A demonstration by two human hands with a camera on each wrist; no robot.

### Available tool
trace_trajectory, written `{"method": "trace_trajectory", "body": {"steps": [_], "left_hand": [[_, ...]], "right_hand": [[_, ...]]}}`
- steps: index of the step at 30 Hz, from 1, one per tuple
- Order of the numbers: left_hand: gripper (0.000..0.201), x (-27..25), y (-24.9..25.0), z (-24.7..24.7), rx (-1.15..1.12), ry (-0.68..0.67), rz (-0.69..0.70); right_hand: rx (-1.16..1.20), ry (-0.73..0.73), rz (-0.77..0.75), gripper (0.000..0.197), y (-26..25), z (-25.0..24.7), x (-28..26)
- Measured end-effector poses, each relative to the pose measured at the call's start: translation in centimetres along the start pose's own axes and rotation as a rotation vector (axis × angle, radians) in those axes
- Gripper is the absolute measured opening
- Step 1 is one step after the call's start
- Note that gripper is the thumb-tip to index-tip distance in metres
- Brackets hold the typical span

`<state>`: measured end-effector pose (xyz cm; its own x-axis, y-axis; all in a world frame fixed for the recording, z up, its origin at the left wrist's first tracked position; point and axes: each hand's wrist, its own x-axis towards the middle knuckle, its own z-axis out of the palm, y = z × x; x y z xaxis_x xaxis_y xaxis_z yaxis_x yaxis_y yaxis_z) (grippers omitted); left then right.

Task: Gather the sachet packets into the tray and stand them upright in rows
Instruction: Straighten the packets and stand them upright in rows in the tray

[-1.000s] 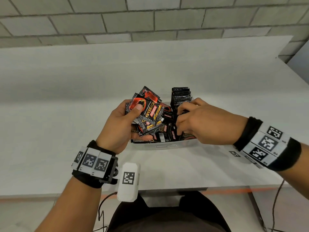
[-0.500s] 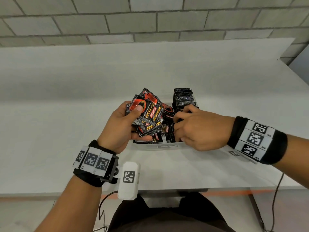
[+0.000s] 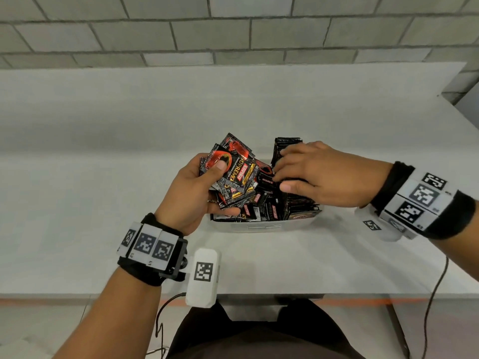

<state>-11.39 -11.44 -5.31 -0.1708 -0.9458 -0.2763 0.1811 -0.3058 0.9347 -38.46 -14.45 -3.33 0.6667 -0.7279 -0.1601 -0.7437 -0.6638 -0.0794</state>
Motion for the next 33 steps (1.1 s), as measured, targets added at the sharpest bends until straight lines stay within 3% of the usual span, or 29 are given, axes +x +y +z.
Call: {"method": "trace_trajectory", "body": {"steps": [3, 6, 9, 16, 19, 23, 28, 33], "left_hand": [[0.025, -0.3, 0.2, 0.3, -0.033, -0.042, -0.001], [0.029, -0.7, 0.5, 0.8, -0.053, -0.169, 0.000], [0.037, -1.1, 0.7, 1.2, -0.067, -0.267, 0.009], [0.041, -1.0, 0.6, 1.4, -0.055, -0.262, 0.007], [0.041, -1.0, 0.6, 1.5, -0.070, -0.238, 0.004], [0.029, -0.6, 1.4, 1.6, -0.102, -0.152, 0.054], [0.007, 0.5, 3.4, -1.7, -0.202, 0.121, 0.196], [0.018, 0.6, 4.1, -2.8, -0.030, 0.017, 0.133]], "right_hand": [[0.200, 0.187, 0.087, 0.051, -0.9, -1.7, -0.1], [0.299, 0.364, 0.212, 0.031, -1.7, -3.4, -0.4], [0.576, 0.499, 0.289, 0.020, -3.0, -4.5, -0.3], [0.938, 0.372, 0.309, 0.025, -3.0, -4.3, 0.7], [0.984, 0.375, 0.326, 0.027, -3.1, -4.2, 1.1], [0.837, 0.409, 0.315, 0.018, -3.6, -4.5, 2.3], [0.770, 0.453, 0.338, 0.012, -2.0, -6.8, 3.0], [0.666, 0.368, 0.321, 0.009, -1.3, -7.8, 4.4]]}}
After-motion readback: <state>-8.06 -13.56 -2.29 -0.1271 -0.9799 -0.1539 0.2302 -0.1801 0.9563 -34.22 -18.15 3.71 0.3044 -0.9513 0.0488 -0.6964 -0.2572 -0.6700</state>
